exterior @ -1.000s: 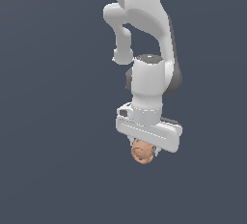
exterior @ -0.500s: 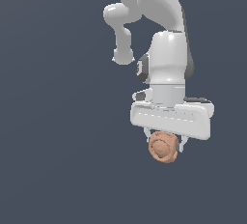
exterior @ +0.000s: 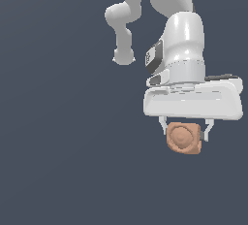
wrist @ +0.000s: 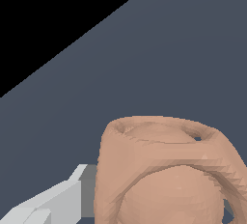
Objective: Pick up the object and move it to a goal position.
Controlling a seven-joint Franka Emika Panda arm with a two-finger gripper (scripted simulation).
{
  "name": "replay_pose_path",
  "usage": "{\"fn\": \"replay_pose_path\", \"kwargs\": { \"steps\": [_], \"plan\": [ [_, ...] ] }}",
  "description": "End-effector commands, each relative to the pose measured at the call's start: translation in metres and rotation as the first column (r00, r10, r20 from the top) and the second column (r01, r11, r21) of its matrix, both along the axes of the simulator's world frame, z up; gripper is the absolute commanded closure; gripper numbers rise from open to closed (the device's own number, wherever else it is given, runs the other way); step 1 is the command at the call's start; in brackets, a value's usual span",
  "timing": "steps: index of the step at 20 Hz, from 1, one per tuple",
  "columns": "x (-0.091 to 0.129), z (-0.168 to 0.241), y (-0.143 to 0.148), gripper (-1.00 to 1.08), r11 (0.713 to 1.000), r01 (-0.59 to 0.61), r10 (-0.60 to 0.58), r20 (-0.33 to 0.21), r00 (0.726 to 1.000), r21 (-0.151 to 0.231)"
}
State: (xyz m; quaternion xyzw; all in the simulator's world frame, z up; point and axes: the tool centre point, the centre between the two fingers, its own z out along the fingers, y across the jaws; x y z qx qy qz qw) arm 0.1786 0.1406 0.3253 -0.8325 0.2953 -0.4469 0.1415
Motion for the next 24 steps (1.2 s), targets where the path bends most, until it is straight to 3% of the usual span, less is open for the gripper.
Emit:
{"fn": "replay_pose_path", "kwargs": {
  "steps": [1,13,24],
  "plan": [
    [-0.002,0.013,0.006,1.08,1.0,0.009,-0.009,0.04,0.999,0.003],
    [-0.015,0.071,0.033,1.08,0.999,0.046,-0.049,0.216,0.975,0.016],
    [-0.038,0.127,0.062,1.08,0.996,0.084,-0.091,0.391,0.916,0.035]
  ]
}}
